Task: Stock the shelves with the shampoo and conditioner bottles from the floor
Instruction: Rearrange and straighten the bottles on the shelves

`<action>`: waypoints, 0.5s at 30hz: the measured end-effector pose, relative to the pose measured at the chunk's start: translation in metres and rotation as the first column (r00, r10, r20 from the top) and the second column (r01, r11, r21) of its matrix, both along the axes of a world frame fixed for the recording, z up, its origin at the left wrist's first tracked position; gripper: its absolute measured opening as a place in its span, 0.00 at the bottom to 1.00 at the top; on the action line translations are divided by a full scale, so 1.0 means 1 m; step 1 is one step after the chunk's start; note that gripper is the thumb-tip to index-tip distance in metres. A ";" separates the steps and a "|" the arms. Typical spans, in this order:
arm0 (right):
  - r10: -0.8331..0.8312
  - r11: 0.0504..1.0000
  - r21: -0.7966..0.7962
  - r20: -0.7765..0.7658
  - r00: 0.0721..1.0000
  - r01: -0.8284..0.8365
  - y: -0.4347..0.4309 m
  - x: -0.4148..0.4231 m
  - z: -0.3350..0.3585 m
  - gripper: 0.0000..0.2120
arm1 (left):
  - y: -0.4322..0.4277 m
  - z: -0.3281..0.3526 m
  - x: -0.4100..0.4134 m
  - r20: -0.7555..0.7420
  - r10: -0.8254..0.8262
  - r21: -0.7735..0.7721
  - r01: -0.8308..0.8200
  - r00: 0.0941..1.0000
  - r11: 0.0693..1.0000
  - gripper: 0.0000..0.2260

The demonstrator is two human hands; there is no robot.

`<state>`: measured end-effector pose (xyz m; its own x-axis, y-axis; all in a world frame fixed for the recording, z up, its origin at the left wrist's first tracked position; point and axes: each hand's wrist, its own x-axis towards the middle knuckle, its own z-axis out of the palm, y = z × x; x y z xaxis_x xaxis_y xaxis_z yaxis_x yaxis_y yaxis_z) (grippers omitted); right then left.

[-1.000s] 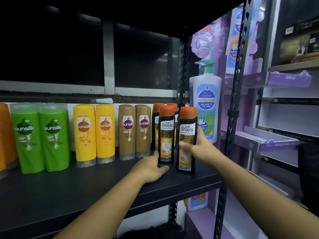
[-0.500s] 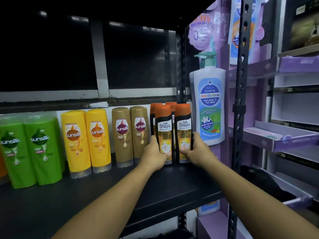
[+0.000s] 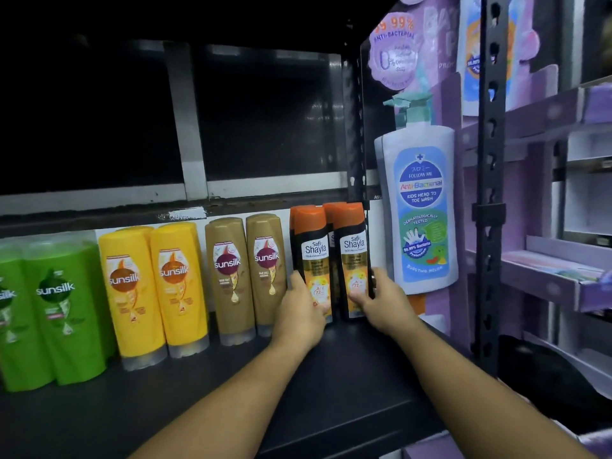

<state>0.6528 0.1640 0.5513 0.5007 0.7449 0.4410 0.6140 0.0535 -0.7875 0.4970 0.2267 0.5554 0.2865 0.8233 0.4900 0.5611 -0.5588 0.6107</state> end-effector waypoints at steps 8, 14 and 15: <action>0.037 0.997 -0.069 0.055 0.998 -0.033 -0.002 0.000 -0.004 0.24 | 0.003 -0.003 -0.001 -0.039 -0.035 -0.067 0.033 0.999 0.997 0.28; 0.033 0.999 -0.045 0.074 0.997 -0.030 0.002 0.001 -0.006 0.25 | 0.005 -0.003 -0.001 -0.052 -0.027 -0.092 0.022 0.998 0.995 0.33; 0.035 0.998 -0.047 0.074 0.997 -0.032 0.002 0.000 -0.005 0.25 | 0.005 -0.003 0.000 -0.049 -0.025 -0.093 0.021 0.998 0.995 0.34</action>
<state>0.6531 0.1662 0.5459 0.4422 0.7809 0.4411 0.6697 0.0397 -0.7416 0.4966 0.2320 0.5527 0.3281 0.8574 0.3965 0.5798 -0.5141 0.6321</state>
